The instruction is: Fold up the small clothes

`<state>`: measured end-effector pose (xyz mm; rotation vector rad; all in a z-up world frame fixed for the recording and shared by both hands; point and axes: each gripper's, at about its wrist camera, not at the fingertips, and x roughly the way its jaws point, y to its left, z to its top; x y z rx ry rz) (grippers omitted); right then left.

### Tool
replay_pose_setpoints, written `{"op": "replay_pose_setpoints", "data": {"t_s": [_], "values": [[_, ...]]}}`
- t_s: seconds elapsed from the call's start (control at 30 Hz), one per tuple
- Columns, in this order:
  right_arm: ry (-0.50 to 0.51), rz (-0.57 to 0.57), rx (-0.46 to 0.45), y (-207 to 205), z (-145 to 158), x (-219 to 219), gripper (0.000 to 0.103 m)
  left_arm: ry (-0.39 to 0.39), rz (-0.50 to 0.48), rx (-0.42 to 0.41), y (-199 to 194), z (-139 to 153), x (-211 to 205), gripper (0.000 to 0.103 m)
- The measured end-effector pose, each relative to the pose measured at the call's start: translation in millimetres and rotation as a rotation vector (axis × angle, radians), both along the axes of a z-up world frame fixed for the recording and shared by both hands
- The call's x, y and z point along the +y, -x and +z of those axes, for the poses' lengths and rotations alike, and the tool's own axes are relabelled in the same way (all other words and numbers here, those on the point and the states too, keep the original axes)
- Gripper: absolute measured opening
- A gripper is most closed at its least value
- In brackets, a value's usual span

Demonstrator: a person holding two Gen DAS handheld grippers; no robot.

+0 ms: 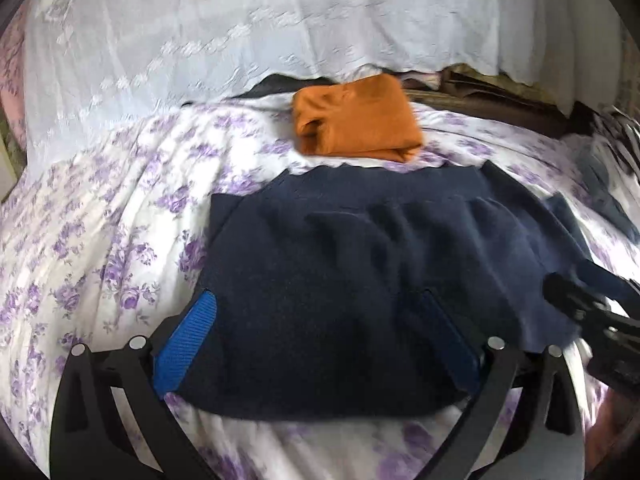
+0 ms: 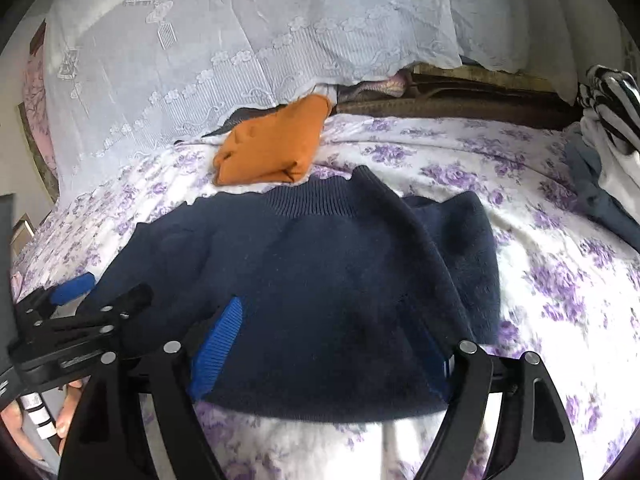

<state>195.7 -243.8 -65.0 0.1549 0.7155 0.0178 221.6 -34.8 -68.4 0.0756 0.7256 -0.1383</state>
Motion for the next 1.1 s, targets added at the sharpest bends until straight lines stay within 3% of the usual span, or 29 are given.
{"op": "replay_pose_setpoints", "data": {"t_s": [0.1, 0.17, 0.3, 0.43, 0.53, 0.6, 0.67, 0.77, 0.93, 1.1], "values": [[-0.006, -0.008, 0.052, -6.2, -8.4, -3.4, 0.083, -0.071, -0.067, -0.040, 10.8, -2.0, -19.6, 0.099], [0.020, 0.011, 0.072, -8.8, -13.1, 1.5, 0.088, -0.140, -0.074, -0.011, 4.9, -13.2, -30.6, 0.099], [0.023, 0.022, 0.070, -8.4, -14.3, 4.1, 0.092, -0.046, -0.089, 0.074, -7.5, -18.6, -19.1, 0.099], [0.016, -0.004, 0.026, -2.1, -7.4, 0.9, 0.090, -0.080, -0.077, 0.031, 0.2, -16.9, -22.9, 0.099], [0.008, -0.049, -0.045, 6.0, 3.7, -6.9, 0.090, -0.071, -0.046, -0.037, 7.0, -6.6, -17.4, 0.099], [0.008, -0.067, -0.044, 4.5, 3.4, -10.4, 0.090, -0.056, -0.021, -0.066, 6.6, -1.4, -12.8, 0.099], [0.004, -0.075, -0.003, -1.6, -3.5, -12.9, 0.090, -0.057, -0.010, -0.035, 0.1, -4.9, -11.4, 0.099], [0.025, -0.061, 0.046, -9.3, -10.3, -9.3, 0.094, -0.064, -0.015, 0.079, -17.6, -21.1, -13.5, 0.099], [0.029, -0.054, 0.039, -7.6, -10.6, -6.1, 0.097, -0.064, -0.008, 0.059, -15.0, -18.9, -12.4, 0.099], [0.054, -0.071, -0.054, 4.3, 2.4, -4.1, 0.095, -0.061, 0.000, 0.037, -9.7, -15.9, -11.1, 0.099]]}}
